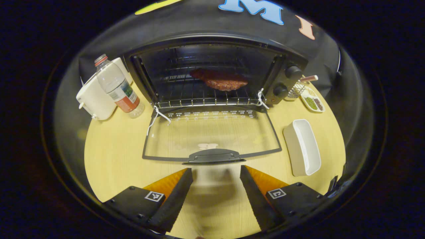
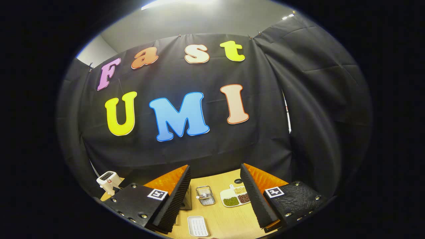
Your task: Open the electric oven with the left hand, put the food in, and close the electric oven.
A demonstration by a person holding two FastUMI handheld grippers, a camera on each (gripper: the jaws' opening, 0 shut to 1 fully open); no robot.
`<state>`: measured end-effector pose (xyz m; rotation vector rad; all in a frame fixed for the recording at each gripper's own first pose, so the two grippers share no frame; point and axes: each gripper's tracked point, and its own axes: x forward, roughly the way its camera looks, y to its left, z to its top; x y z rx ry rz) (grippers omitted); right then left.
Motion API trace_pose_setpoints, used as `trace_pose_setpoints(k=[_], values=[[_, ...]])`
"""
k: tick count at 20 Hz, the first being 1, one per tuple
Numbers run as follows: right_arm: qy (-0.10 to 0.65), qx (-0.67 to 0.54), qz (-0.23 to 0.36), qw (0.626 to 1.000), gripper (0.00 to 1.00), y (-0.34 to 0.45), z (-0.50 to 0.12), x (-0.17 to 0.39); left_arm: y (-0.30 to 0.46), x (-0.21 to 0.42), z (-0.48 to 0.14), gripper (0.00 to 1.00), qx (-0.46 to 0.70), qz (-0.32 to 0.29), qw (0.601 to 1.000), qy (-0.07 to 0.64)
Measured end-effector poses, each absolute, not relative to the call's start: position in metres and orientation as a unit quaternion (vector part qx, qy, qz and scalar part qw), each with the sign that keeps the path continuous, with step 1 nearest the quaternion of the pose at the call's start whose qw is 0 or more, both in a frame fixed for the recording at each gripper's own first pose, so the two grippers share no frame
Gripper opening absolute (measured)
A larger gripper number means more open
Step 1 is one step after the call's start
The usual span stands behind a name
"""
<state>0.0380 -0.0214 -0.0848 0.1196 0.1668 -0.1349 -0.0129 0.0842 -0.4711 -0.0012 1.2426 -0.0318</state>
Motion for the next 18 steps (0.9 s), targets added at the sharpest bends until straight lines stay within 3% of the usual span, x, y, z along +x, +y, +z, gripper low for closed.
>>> trace_pose_setpoints(k=[2,3,4,18], values=[[0.087,0.058,-0.069,0.992,0.91,-0.022,-0.086,0.037,0.083,-0.016,-0.481,0.97,-0.008,-0.011,0.801,0.598],[0.088,0.056,-0.069,0.992,0.92,-0.023,-0.087,0.036,0.083,-0.015,-0.484,0.91,-0.007,-0.012,0.798,0.602],[0.09,0.055,-0.07,0.992,0.92,-0.023,-0.088,0.035,0.083,-0.013,-0.488,0.97,-0.004,-0.012,0.797,0.604],[0.105,0.051,-0.077,0.99,0.92,-0.029,-0.094,0.036,0.091,-0.008,-0.517,0.97,0.007,-0.004,0.778,0.629]])
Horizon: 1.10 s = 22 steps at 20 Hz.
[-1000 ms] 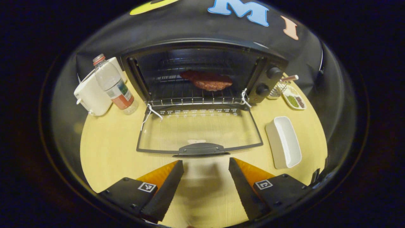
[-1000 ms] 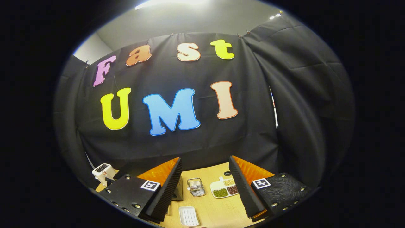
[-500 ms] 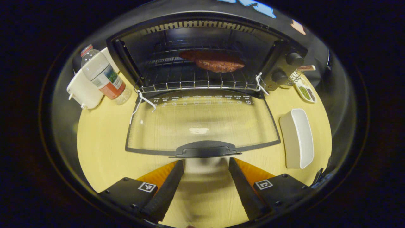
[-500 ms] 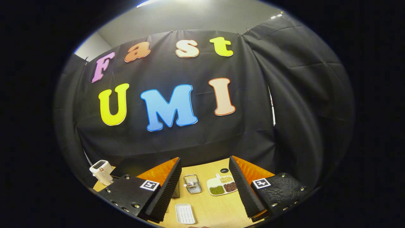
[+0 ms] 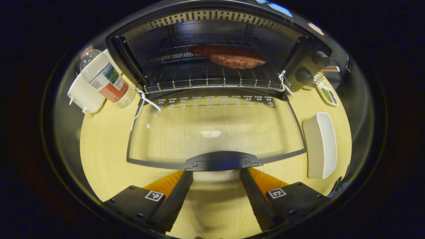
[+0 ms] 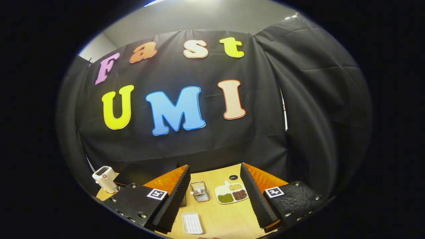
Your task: Open the electric oven with the left hand, put the food in, and close the electric oven.
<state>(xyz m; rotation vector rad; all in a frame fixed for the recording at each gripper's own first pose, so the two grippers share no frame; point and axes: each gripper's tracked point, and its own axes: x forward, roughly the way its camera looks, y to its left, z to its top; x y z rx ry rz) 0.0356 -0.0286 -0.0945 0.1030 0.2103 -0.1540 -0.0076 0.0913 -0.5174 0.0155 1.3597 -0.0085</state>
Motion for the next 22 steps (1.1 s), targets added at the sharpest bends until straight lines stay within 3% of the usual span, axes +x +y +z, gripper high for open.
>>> trace_pose_setpoints(k=[7,22], values=[[0.107,0.06,-0.068,0.99,0.92,-0.018,-0.093,0.041,0.091,-0.007,-0.51,0.97,0.008,-0.004,0.783,0.622],[0.089,0.052,-0.037,0.994,0.91,0.007,-0.078,0.048,0.086,0.006,-0.433,0.97,-0.007,-0.01,0.843,0.538]])
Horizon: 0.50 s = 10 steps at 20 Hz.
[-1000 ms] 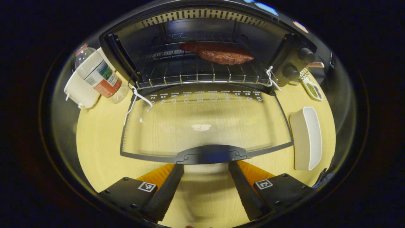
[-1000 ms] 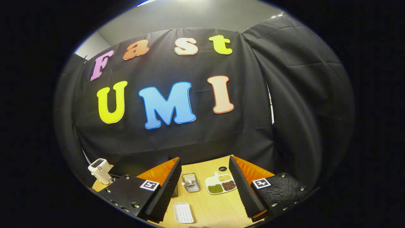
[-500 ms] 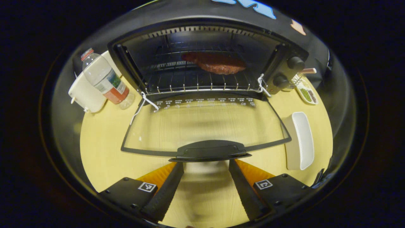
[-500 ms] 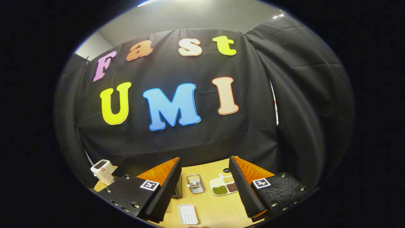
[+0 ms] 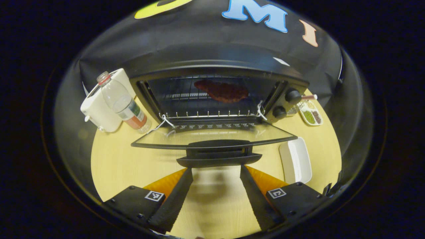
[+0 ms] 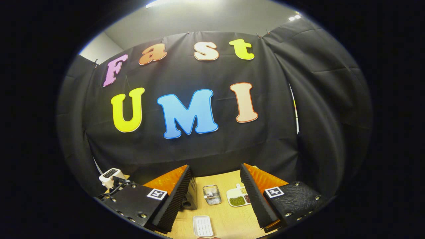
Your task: Open the electric oven with the left hand, put the food in, and close the electric oven.
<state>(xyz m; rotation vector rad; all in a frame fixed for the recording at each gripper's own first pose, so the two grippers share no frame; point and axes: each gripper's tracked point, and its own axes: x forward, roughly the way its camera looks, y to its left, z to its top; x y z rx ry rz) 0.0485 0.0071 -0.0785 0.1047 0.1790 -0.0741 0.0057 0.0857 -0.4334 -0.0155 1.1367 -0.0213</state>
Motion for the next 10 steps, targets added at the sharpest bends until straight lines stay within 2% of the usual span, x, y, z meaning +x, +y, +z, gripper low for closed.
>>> trace_pose_setpoints(k=[7,8,10], values=[[0.105,0.058,-0.046,0.992,0.91,-0.001,-0.09,0.04,0.083,0.017,-0.416,0.97,-0.005,-0.007,0.859,0.511],[0.105,0.058,-0.047,0.992,0.92,-0.002,-0.091,0.038,0.082,0.018,-0.415,1.0,-0.003,-0.008,0.861,0.508],[0.106,0.058,-0.049,0.992,0.92,-0.005,-0.091,0.036,0.078,0.022,-0.412,0.97,-0.006,-0.009,0.864,0.503]])
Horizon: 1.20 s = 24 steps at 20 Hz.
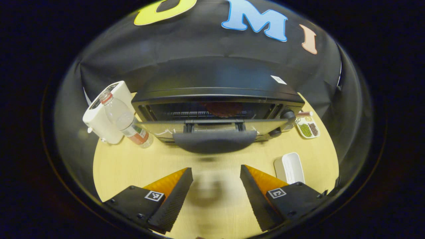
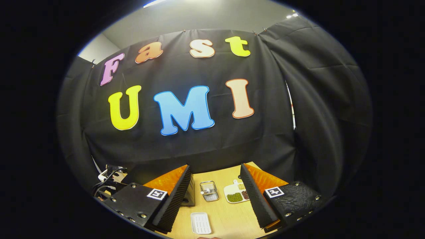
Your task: Open the electric oven with the left hand, put the food in, and close the electric oven.
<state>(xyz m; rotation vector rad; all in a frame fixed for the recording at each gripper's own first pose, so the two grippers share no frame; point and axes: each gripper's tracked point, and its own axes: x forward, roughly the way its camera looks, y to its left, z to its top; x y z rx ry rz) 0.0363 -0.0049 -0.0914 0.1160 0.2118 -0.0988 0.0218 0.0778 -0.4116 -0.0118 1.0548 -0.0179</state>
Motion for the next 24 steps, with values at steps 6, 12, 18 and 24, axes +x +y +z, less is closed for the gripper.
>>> trace_pose_setpoints(k=[6,12,18,24], values=[[0.104,0.058,-0.043,0.992,0.91,-0.009,-0.09,0.033,0.067,0.039,-0.366,0.98,-0.01,-0.012,0.898,0.439],[0.088,0.04,-0.021,0.995,0.91,-0.009,-0.077,0.04,0.051,0.058,-0.248,0.97,-0.037,-0.004,0.961,0.274],[0.055,0.03,0.024,0.998,0.92,0.003,-0.05,0.052,0.055,0.036,-0.128,0.91,-0.007,0.041,0.99,0.134],[0.019,0.018,0.057,0.998,0.91,0.026,-0.023,0.04,0.038,0.006,-0.061,1.0,0.028,0.042,0.998,0.038]])
